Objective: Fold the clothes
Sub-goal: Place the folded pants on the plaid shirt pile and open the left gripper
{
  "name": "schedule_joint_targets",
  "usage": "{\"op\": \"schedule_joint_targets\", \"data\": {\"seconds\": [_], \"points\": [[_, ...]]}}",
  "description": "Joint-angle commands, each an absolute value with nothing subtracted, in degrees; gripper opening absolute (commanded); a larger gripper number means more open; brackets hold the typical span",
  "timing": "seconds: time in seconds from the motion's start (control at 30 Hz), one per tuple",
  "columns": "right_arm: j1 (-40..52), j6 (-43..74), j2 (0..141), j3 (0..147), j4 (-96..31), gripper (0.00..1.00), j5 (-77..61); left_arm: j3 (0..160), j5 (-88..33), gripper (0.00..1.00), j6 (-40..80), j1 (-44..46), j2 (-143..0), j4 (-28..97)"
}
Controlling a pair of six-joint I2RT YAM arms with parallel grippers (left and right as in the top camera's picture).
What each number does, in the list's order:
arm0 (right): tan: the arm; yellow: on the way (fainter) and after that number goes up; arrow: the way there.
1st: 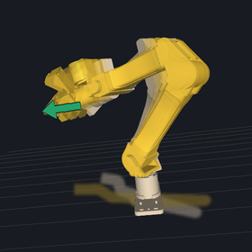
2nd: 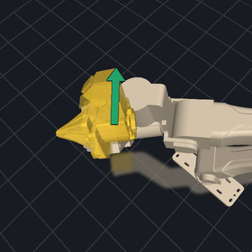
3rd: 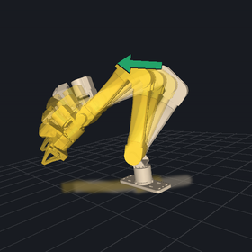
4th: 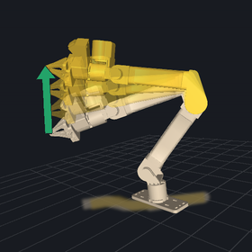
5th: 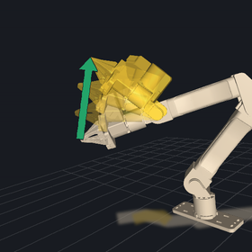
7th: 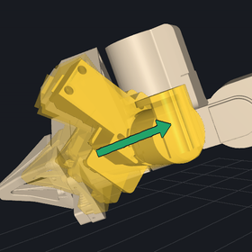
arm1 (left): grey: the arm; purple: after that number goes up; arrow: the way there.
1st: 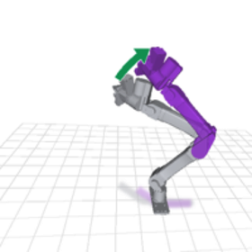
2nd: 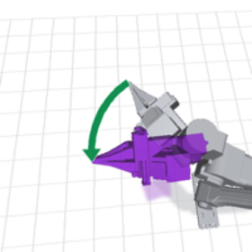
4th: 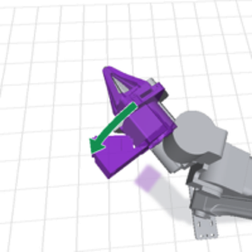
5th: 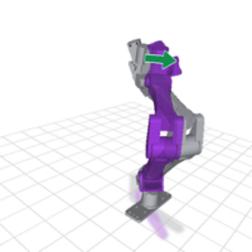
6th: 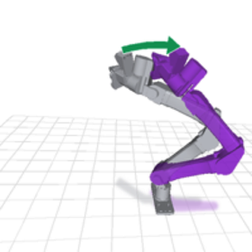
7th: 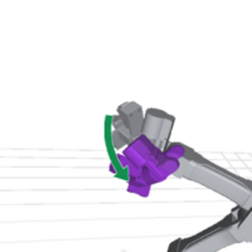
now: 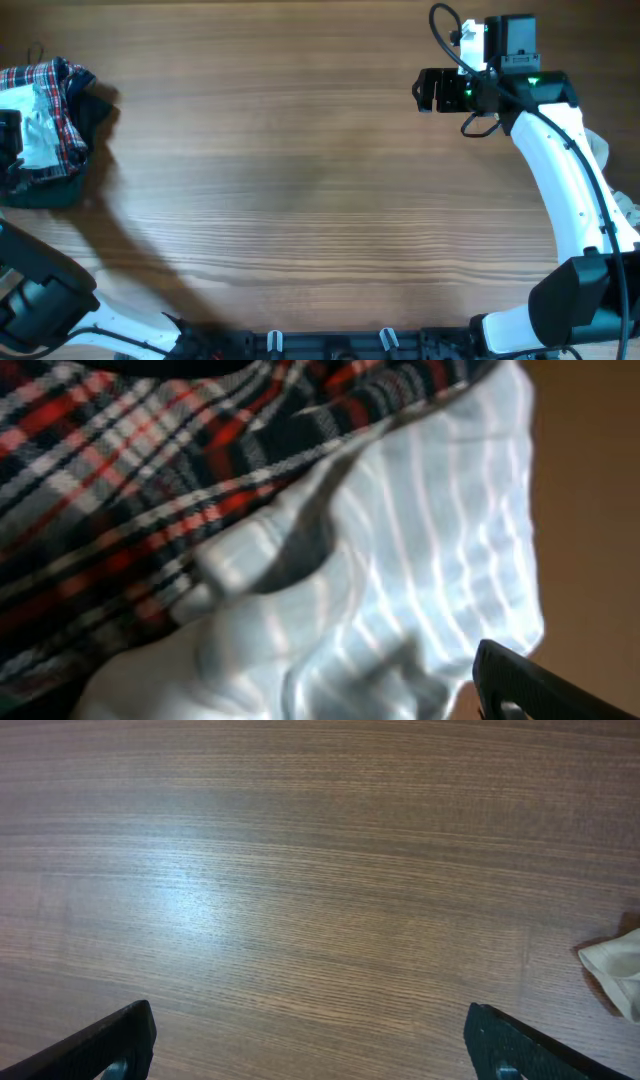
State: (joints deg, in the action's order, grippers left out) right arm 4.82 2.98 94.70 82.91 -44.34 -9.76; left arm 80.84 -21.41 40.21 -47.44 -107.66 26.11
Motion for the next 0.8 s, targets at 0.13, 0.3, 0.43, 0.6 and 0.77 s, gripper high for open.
{"op": "schedule_joint_targets", "data": {"seconds": [0.13,0.3,0.43,0.6,0.77], "points": [[4.86,3.03,95.13,83.13,-44.16,0.99,-8.56,85.10,-22.20,0.99,37.91,-47.90,-95.46,26.98],[4.86,3.03,95.13,83.13,-44.16,0.99,-8.56,85.10,-18.76,1.00,36.29,-47.72,-90.41,29.78],[4.86,3.03,95.13,83.13,-44.16,0.99,-8.56,85.10,-17.96,0.13,22.46,-44.80,-91.72,29.54],[4.86,3.05,95.13,83.13,-44.16,1.00,-8.56,85.10,-4.29,0.04,14.37,-37.08,-96.38,25.63],[4.86,3.03,95.13,83.13,-44.16,0.99,-8.56,85.10,2.20,0.04,13.50,-33.87,-103.28,21.80]]}}
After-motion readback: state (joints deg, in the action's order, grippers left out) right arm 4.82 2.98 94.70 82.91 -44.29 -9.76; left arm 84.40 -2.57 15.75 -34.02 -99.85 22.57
